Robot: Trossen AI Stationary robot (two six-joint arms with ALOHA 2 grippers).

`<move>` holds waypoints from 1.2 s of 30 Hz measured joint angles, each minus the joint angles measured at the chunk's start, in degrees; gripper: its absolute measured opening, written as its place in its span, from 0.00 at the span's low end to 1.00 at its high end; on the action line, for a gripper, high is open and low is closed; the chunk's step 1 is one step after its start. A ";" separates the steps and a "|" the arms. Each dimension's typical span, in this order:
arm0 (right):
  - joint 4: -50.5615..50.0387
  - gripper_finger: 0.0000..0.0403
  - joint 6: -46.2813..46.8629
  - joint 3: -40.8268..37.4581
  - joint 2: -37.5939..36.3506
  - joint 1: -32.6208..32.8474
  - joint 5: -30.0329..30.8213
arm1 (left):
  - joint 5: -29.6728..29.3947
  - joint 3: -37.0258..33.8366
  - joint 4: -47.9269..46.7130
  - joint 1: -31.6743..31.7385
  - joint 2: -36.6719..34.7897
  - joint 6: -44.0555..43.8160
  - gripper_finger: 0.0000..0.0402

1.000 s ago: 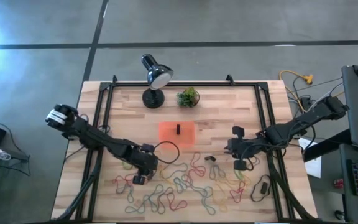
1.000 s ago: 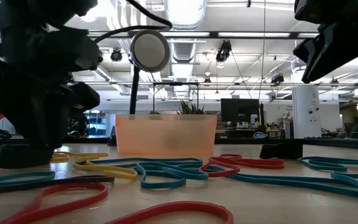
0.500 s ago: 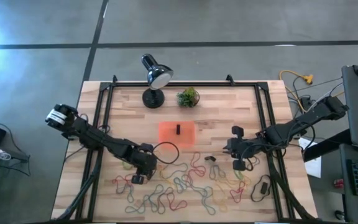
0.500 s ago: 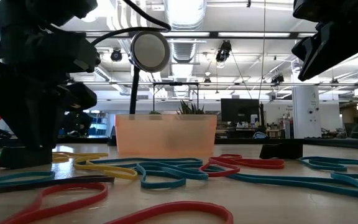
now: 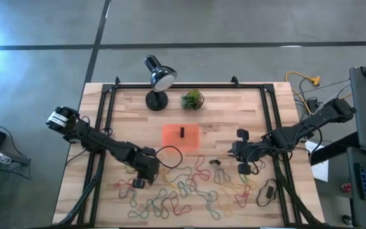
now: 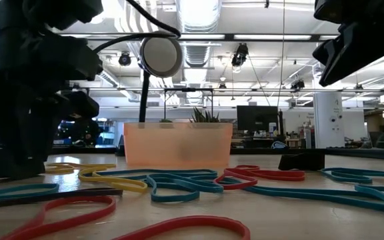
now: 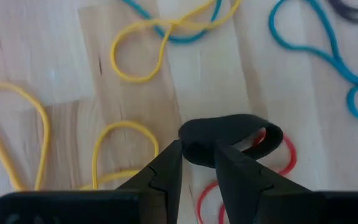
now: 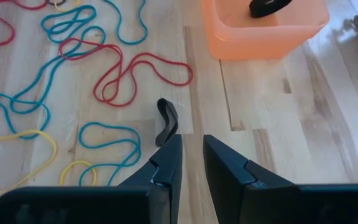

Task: Pick and place rubber bands into bin
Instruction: Put the black rubberband into the orange bin

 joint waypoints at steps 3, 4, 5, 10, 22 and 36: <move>1.11 0.15 -0.23 0.00 0.01 0.00 -0.01 | 0.12 0.14 -1.28 0.00 -0.28 0.00 0.19; 1.39 0.15 -0.26 0.00 0.01 0.00 -0.02 | 0.17 0.14 -1.24 0.00 -0.44 0.01 0.19; 1.59 0.15 -0.26 0.00 0.02 0.00 -0.02 | 0.24 0.13 -1.24 0.00 -0.59 0.02 0.19; 2.16 0.15 -0.27 -0.25 0.02 0.00 -0.02 | 0.24 0.11 -1.21 0.00 -0.69 0.03 0.19; 4.13 0.15 0.01 -2.51 0.02 0.00 -0.04 | 0.21 0.07 -0.69 -0.02 -0.70 0.03 0.09; 4.12 0.15 -0.35 -2.93 0.02 0.00 -0.04 | -0.75 4.21 -0.69 -0.02 -0.74 0.77 0.00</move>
